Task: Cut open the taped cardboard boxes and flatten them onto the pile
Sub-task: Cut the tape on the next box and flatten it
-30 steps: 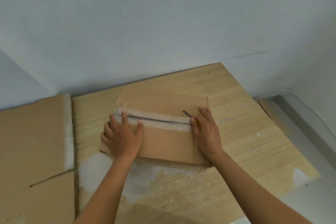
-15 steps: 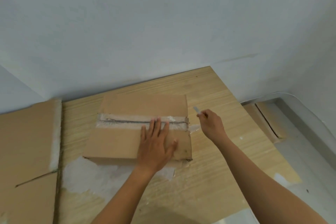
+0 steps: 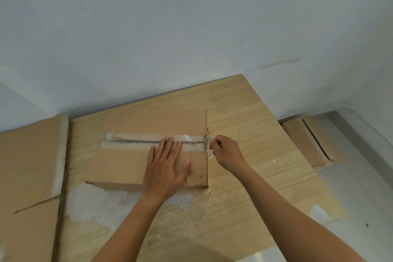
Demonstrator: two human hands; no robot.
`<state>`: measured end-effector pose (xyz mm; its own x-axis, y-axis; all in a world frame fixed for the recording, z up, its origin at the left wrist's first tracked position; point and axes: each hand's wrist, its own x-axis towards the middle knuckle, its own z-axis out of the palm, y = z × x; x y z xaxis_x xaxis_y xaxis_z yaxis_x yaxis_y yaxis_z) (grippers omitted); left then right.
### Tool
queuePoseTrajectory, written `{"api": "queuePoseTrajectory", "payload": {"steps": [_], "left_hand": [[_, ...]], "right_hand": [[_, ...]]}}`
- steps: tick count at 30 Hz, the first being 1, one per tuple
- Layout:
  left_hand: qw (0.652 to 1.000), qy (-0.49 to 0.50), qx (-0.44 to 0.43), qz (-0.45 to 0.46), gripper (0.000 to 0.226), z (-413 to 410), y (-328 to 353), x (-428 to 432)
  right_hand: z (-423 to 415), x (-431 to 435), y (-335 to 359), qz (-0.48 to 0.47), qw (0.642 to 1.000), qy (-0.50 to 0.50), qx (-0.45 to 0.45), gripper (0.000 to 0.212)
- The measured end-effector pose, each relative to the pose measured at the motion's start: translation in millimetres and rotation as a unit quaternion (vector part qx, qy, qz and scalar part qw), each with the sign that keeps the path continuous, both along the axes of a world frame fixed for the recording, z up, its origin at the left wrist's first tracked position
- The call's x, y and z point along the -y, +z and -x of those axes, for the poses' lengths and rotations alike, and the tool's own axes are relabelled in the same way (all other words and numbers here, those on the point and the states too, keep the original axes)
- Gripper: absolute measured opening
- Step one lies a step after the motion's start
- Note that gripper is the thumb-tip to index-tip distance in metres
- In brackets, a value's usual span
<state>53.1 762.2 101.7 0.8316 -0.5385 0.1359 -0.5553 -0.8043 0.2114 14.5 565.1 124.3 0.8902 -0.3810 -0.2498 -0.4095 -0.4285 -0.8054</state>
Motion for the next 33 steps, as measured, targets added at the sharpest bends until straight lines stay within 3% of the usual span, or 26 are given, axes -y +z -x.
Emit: {"api": "queuePoseTrajectory", "payload": {"steps": [4, 7, 23, 27, 33], "left_hand": [[1.0, -0.002, -0.004, 0.007, 0.068, -0.1, -1.7, -1.2], [1.0, 0.0, -0.009, 0.013, 0.066, -1.1, -1.2, -0.8], [0.999, 0.031, -0.029, 0.027, 0.063, -1.8, -0.1, 2.3], [0.998, 0.029, -0.037, 0.03, 0.065, -1.3, 1.7, 2.0], [0.991, 0.031, -0.052, 0.116, 0.061, -5.5, 6.9, -3.0]], "right_hand": [[-1.3, -2.1, -4.0, 0.079, 0.997, 0.026, -0.006, 0.029], [-1.4, 3.8, -2.5, 0.089, 0.995, 0.054, 0.002, 0.031], [61.6, -21.0, 2.2, -0.068, 0.992, 0.104, -0.018, 0.036], [75.8, -6.3, 7.4, -0.039, 0.986, 0.159, -0.039, 0.032], [63.8, -1.7, 14.9, -0.008, 0.998, -0.012, 0.065, 0.025]]}}
